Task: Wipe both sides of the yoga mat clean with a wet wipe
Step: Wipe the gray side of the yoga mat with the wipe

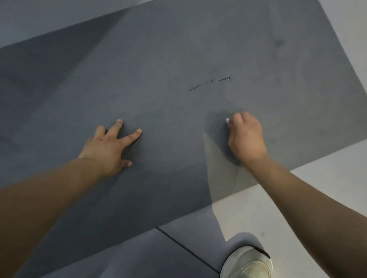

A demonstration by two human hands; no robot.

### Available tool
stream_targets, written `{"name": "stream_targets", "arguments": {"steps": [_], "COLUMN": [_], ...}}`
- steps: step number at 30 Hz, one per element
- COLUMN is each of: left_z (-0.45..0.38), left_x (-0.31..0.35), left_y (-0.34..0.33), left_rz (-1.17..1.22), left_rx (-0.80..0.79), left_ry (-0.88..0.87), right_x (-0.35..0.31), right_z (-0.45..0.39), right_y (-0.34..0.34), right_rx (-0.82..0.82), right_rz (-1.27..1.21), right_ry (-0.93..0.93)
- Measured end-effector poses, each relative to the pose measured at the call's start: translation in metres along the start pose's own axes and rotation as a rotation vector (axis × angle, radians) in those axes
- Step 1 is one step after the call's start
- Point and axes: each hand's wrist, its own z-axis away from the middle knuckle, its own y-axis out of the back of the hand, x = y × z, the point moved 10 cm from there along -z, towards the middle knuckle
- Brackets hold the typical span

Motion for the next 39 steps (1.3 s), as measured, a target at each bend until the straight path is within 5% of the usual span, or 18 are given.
{"name": "stream_targets", "arguments": {"steps": [3,8,11,18,22,27,31,35,39], "left_z": [0.001,0.0,-0.001,-0.002,0.002,-0.002,-0.03,-0.052,-0.054], "left_x": [-0.002,-0.002,-0.001,-0.004,0.001,-0.003,-0.001,-0.007,-0.016], "left_y": [0.002,0.0,0.0,-0.001,-0.004,0.009,0.042,0.058,0.065], "left_rz": [-0.016,-0.014,0.008,0.102,0.074,0.078,0.095,0.103,0.154], "left_rx": [0.027,-0.011,-0.034,-0.07,-0.201,-0.34,-0.124,0.032,0.097], "left_ry": [0.0,0.02,0.022,-0.004,0.024,0.054,0.007,-0.001,0.085], "right_x": [-0.036,-0.231,-0.242,-0.037,-0.033,-0.21,-0.224,-0.109,-0.026], "right_z": [0.001,0.101,0.11,-0.057,-0.066,0.051,0.049,-0.072,-0.138], "right_y": [-0.005,-0.059,-0.061,-0.024,-0.017,-0.057,-0.058,-0.037,-0.024], "right_rx": [0.024,-0.371,-0.43,-0.083,-0.013,-0.31,-0.329,-0.111,-0.107], "right_rz": [-0.067,-0.329,-0.371,-0.1,-0.116,-0.257,-0.241,-0.103,0.002], "right_ry": [-0.017,0.616,0.778,0.219,0.047,0.599,0.842,0.553,0.104]}}
